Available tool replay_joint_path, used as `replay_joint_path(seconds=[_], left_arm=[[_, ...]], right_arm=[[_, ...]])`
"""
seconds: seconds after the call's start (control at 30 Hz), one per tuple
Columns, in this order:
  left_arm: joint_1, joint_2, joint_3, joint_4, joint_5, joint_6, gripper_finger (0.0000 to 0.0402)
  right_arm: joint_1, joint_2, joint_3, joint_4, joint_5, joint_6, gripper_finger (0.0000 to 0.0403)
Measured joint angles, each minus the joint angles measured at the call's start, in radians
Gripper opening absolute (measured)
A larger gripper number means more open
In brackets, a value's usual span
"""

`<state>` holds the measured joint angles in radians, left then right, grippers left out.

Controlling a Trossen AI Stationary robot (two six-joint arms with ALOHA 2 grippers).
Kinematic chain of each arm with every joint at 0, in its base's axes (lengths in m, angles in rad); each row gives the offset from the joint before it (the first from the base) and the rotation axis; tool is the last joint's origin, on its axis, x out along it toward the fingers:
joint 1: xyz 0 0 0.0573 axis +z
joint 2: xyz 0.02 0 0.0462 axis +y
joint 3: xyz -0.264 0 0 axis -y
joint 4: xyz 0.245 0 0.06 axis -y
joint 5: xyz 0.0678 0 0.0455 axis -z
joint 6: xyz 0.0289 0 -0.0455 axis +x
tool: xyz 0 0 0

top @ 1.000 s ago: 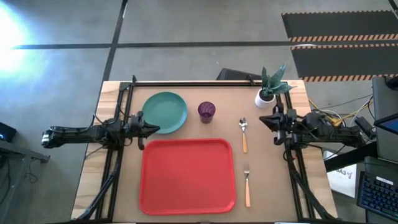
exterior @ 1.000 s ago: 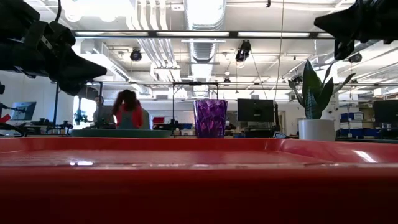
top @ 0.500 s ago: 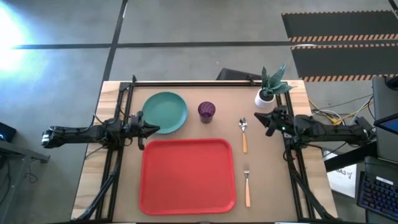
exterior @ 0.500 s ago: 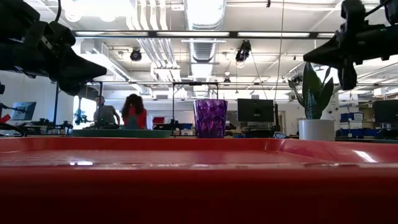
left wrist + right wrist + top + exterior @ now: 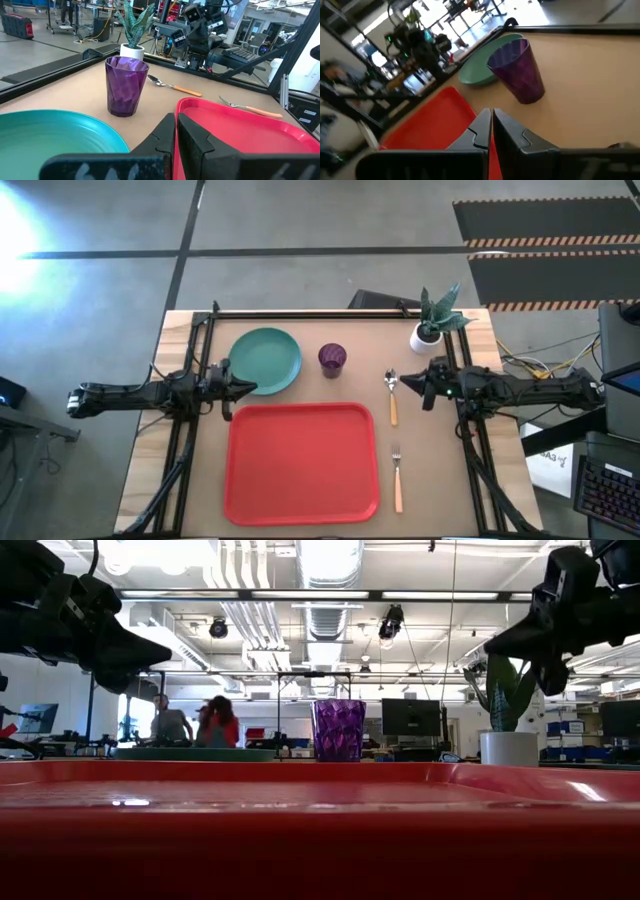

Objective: Pick and place plate/cup/fork/spoon on tray
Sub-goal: Put the orange fork on the right of the red serving tray

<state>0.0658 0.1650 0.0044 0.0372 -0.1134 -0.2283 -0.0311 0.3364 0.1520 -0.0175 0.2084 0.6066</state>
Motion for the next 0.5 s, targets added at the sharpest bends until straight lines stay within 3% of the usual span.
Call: replay_joint_path(seconds=[0.2, 0.33, 0.5], left_arm=[[0.0, 0.0, 0.0, 0.0, 0.0, 0.0, 0.0], [0.0, 0.0, 0.0, 0.0, 0.0, 0.0, 0.0], [0.0, 0.0, 0.0, 0.0, 0.0, 0.0, 0.0]], right_arm=[[0.0, 0.027, 0.0, 0.0, -0.003, -0.094, 0.0009], [0.0, 0.052, 0.0, 0.004, -0.011, -0.08, 0.0009], [0.0, 0.097, 0.0, 0.087, -0.097, -0.011, 0.0009]])
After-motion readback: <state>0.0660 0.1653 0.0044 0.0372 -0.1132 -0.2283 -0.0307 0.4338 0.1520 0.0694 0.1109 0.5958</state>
